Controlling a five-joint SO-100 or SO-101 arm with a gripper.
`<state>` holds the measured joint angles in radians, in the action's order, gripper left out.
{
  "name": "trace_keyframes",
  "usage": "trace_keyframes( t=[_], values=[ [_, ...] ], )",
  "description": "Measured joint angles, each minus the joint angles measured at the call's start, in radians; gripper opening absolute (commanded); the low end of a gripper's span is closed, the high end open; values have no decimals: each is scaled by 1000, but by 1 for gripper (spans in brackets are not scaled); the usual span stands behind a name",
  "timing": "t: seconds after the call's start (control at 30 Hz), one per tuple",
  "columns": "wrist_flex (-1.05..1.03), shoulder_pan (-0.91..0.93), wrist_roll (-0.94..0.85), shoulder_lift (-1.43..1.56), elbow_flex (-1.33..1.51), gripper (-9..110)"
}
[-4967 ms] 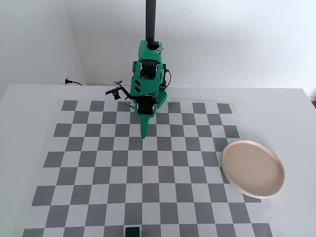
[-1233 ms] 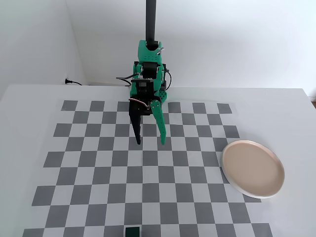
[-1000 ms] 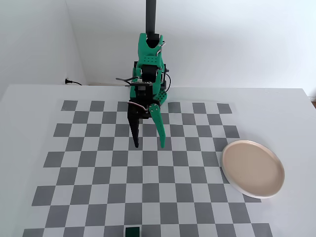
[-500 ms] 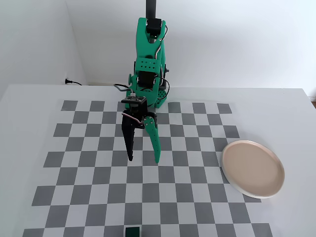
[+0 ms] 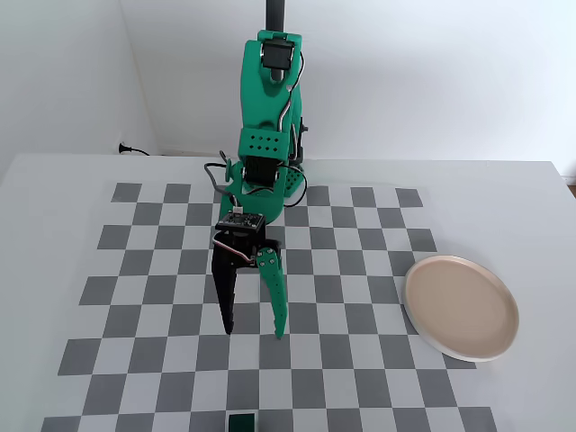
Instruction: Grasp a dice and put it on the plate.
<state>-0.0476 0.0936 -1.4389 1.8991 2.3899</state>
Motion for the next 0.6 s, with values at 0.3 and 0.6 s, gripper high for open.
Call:
trace_keyframes(
  t=[0.3,0.6],
  values=[
    [0,0,-20,-238,-206,22],
    [-23,0,-23,-459,-420,23]
  ],
)
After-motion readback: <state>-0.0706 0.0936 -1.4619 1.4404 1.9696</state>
